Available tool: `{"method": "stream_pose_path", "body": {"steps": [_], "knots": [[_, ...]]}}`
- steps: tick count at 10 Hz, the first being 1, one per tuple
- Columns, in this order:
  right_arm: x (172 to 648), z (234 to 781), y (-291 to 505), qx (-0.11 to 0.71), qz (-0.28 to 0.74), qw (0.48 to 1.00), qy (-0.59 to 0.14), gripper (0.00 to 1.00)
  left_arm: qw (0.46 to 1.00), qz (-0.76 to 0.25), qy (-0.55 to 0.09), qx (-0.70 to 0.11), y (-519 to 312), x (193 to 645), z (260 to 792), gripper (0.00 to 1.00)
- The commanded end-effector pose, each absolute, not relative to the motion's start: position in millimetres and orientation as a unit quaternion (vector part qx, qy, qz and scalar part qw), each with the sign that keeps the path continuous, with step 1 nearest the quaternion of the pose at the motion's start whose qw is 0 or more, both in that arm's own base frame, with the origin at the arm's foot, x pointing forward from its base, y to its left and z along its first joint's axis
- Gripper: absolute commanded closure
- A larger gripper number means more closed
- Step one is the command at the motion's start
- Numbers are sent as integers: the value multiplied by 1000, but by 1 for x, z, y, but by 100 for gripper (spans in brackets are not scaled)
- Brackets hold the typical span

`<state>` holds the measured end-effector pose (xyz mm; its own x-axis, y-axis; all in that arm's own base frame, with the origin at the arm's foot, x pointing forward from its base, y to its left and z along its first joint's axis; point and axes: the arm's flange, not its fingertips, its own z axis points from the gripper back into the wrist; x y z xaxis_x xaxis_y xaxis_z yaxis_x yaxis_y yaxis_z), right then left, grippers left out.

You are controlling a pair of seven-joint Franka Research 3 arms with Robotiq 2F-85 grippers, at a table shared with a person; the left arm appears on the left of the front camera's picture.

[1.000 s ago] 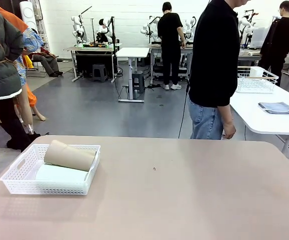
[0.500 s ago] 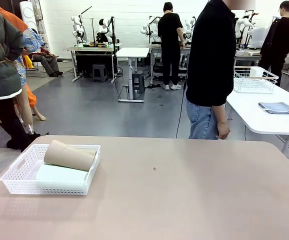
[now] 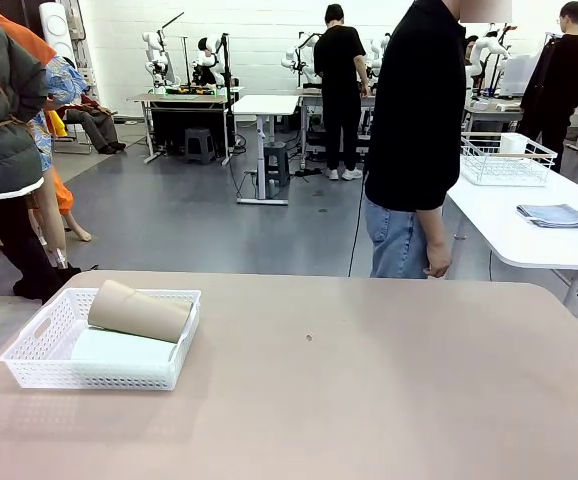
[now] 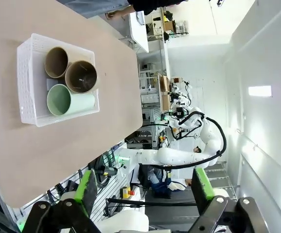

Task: Clean and organize the cups into the basket.
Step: Move the Organizing basket back to the left side of the table.

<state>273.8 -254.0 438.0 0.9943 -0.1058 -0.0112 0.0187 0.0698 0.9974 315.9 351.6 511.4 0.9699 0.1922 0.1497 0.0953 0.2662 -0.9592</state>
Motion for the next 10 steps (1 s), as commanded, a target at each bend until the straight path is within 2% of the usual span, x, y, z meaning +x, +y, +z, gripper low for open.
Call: {"method": "stream_pose_path", "body": {"steps": [1, 10], "knots": [[272, 438, -253, 684, -38, 728, -35, 0, 787, 33, -121, -604, 353, 314, 511, 0], [272, 438, -253, 684, -38, 728, -35, 0, 787, 33, -121, -604, 353, 314, 511, 0]]}}
